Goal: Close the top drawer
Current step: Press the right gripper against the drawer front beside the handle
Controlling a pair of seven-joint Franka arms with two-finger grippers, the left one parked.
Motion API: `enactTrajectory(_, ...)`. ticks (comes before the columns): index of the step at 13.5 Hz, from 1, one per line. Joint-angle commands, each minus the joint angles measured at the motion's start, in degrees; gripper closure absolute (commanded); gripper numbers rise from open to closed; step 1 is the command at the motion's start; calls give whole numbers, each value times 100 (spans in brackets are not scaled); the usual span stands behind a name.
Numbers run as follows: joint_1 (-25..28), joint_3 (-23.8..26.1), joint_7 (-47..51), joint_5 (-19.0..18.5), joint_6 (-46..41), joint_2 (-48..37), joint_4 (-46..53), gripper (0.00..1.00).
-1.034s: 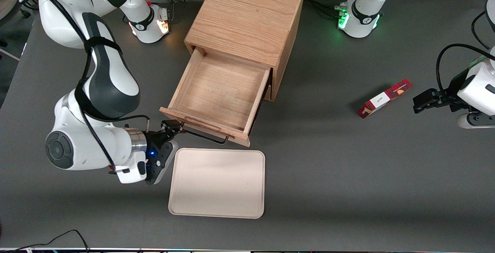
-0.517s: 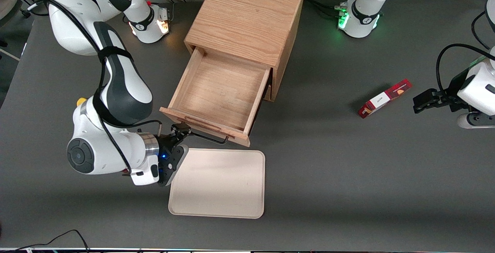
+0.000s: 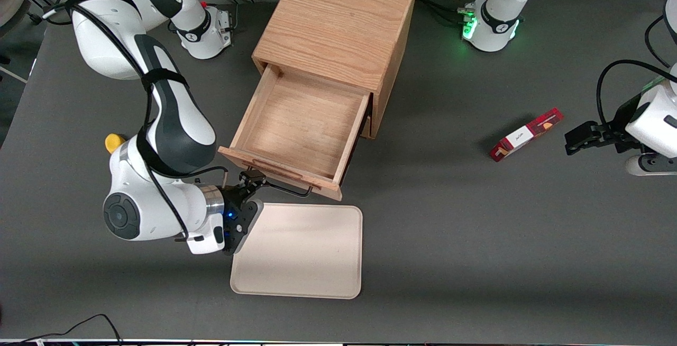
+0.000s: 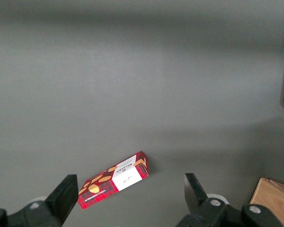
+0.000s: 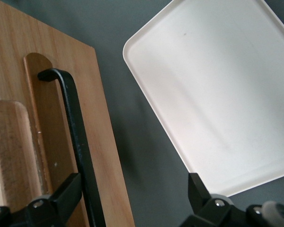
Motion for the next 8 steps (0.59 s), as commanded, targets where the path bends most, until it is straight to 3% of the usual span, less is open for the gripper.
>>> enactTrajectory(1, 38, -6, 116, 121, -5, 2, 20, 0)
enactTrajectory(8, 47, 21, 99, 121, 29, -25, -261, 0)
